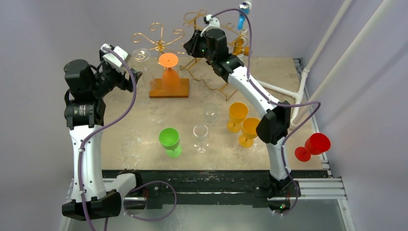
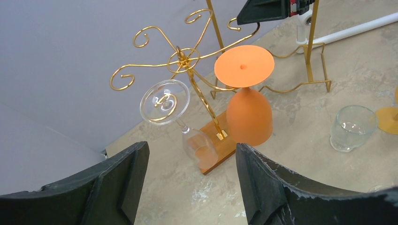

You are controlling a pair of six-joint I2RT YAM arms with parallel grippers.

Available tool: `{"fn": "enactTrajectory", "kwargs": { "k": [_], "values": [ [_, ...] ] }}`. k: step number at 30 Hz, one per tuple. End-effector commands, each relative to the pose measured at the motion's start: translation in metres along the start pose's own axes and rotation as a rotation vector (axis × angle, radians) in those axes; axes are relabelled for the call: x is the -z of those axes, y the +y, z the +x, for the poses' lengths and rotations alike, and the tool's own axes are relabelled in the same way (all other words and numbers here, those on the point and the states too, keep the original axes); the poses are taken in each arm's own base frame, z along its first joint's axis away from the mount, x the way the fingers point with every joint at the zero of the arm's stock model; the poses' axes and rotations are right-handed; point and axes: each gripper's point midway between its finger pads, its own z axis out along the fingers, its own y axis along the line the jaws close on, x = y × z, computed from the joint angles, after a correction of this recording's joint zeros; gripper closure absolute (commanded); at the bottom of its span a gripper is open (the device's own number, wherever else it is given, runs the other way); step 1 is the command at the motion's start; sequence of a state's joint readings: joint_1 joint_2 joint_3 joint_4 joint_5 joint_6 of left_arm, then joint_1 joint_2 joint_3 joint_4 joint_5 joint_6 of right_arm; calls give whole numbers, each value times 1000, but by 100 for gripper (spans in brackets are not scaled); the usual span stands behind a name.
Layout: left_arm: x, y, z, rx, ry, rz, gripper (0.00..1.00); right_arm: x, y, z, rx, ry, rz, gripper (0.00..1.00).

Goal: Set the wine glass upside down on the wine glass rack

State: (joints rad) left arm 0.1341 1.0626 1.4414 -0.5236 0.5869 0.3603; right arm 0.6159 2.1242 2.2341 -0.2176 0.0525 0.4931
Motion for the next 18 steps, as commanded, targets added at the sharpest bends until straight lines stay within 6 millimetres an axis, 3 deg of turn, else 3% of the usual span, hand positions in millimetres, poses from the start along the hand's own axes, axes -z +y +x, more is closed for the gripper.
{"fn": "enactTrajectory", "kwargs": {
  "k": [1, 10, 18],
  "values": [
    [7, -4, -12, -31, -27, 7, 29, 12, 17, -16, -73, -45, -69, 75],
    [0, -3, -2, -17, -9, 15, 33, 18, 18, -16, -220, -43, -46, 90],
    [-28, 10, 7, 5, -28, 15, 33, 22, 23, -18, -282, -40, -45, 92]
  ]
}}
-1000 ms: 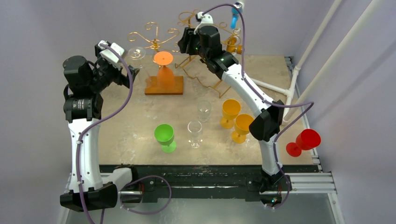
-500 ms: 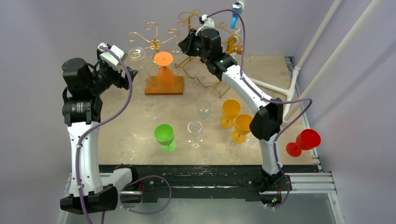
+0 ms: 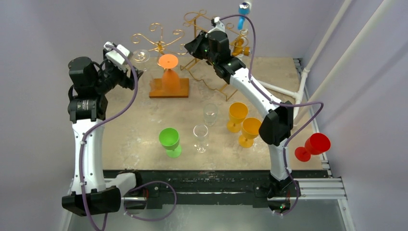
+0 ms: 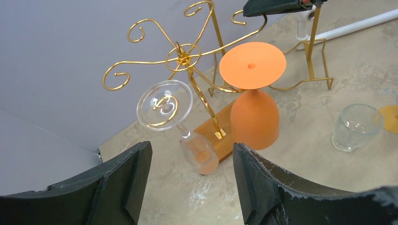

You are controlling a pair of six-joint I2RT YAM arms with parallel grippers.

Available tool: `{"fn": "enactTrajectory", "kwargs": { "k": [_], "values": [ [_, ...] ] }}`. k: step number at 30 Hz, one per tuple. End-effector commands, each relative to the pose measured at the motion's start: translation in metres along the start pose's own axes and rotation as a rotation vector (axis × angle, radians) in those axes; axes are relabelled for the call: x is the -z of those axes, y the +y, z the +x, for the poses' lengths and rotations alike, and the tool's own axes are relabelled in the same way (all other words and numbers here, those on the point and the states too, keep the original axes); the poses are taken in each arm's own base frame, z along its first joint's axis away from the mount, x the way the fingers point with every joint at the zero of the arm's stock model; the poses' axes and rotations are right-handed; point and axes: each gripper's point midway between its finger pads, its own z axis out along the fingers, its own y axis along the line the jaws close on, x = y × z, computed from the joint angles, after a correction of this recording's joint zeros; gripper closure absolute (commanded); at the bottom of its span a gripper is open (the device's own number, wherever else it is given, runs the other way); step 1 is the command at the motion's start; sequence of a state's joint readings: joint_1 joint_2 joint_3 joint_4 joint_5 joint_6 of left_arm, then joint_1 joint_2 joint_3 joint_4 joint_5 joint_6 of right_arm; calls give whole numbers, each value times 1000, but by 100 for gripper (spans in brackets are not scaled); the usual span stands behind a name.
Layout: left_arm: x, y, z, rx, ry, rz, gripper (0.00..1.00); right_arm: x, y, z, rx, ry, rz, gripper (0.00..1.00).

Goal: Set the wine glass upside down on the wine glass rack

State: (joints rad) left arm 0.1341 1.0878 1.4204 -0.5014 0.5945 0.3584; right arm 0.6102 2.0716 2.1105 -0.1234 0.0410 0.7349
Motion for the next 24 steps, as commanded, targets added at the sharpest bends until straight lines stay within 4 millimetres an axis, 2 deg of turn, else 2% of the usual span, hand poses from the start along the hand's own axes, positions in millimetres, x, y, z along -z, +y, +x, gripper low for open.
{"fn": "enactTrajectory", "kwargs": {
  "k": [1, 5, 9, 11, 16, 24],
  "values": [
    [-22, 12, -4, -13, -44, 5, 33, 17, 22, -15, -43, -22, -29, 92],
    [-46, 16, 0, -29, -38, 16, 35, 14, 21, -15, -55, -19, -20, 91],
    [-70, 10, 10, -93, 4, 8, 36, 12, 20, -12, -63, -8, -17, 92],
    [-77, 9, 7, -102, -7, -9, 37, 12, 20, -11, -67, -7, -17, 92],
    [-85, 15, -1, -178, -28, -79, 38, 13, 22, -12, -70, -7, -21, 91],
    [-79, 15, -22, -259, -61, -76, 39, 13, 22, -8, -70, 9, -22, 91]
  ]
}}
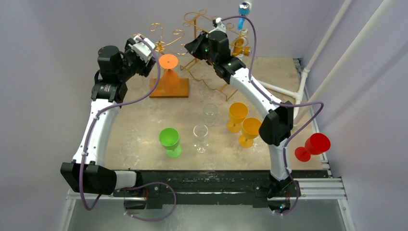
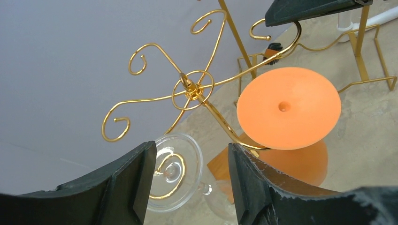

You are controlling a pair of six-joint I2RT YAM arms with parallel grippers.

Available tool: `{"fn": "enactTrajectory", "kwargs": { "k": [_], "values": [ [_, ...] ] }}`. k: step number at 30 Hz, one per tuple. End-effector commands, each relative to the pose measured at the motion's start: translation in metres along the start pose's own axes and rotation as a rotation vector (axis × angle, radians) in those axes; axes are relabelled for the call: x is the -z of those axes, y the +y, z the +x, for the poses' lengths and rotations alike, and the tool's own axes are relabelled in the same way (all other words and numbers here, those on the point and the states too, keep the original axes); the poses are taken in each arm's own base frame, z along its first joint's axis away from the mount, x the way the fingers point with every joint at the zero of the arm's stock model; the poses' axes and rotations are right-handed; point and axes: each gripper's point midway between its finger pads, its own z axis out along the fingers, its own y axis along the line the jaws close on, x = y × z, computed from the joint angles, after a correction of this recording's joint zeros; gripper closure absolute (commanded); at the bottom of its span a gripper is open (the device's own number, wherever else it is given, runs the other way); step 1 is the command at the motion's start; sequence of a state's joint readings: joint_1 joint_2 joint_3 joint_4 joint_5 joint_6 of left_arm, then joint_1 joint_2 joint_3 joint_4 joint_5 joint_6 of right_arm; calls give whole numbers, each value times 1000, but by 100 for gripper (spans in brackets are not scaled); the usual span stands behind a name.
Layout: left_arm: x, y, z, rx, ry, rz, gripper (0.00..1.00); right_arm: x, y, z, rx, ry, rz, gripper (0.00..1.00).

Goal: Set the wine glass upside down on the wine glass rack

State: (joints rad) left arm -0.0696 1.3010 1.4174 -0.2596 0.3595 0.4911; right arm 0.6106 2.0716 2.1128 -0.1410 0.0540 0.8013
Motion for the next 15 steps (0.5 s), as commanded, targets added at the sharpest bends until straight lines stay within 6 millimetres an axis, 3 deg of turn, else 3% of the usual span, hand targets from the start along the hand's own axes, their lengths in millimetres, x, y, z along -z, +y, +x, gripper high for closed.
{"fn": "enactTrajectory", "kwargs": {
  "k": [1, 8, 15],
  "values": [
    [14, 16, -36, -96, -72, -51, 39, 14, 23, -8, -3, 7, -42, 91],
    [14, 34, -34, -129, -3, -105, 36, 16, 20, -5, -7, 8, -42, 91],
    [35, 47, -29, -75, 75, -150, 32, 18, 21, -6, 1, 9, -43, 92]
  ]
}}
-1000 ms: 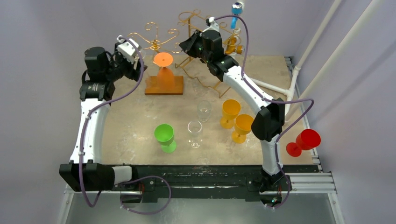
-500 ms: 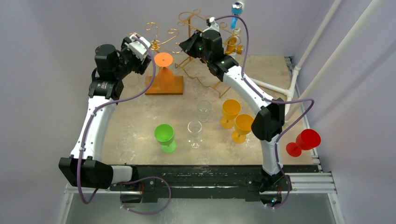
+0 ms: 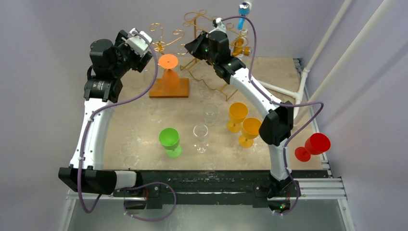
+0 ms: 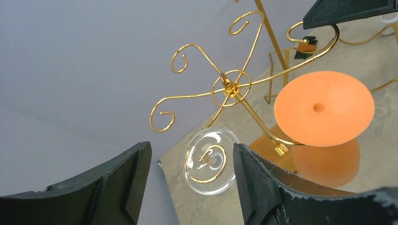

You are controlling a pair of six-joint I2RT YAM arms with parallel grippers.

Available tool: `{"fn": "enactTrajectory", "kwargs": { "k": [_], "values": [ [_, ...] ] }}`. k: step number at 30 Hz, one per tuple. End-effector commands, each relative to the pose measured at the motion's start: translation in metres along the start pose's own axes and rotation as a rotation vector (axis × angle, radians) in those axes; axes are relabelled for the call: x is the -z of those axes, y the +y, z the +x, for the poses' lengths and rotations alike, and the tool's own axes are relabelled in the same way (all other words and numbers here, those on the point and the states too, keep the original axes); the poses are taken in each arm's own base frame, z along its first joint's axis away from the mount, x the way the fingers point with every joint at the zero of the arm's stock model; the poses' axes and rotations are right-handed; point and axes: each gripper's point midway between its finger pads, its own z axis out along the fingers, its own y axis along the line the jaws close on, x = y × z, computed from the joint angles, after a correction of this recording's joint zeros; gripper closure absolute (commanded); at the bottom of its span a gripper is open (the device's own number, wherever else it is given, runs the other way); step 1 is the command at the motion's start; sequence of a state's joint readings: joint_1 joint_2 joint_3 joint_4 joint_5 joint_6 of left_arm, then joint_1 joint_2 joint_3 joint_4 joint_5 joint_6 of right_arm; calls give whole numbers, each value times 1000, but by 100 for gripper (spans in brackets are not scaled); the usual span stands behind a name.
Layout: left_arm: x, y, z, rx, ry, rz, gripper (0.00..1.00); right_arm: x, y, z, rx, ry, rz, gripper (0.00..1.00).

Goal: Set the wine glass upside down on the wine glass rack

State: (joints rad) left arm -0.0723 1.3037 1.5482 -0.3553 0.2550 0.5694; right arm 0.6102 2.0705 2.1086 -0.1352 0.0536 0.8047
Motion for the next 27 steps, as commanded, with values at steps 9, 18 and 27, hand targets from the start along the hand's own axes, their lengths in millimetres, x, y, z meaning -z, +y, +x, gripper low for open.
{"fn": "enactTrajectory", "kwargs": {
  "k": [9, 18, 27],
  "values": [
    [8, -6, 37, -56, 146, 69, 43, 19, 23, -8, 12, 7, -48, 90],
    [10, -26, 40, -160, 99, 173, 40, 18, 20, -4, 12, 15, -45, 88],
    [9, -32, 32, -110, 64, 185, 39, 20, 21, -5, 12, 12, -47, 88]
  ]
}}
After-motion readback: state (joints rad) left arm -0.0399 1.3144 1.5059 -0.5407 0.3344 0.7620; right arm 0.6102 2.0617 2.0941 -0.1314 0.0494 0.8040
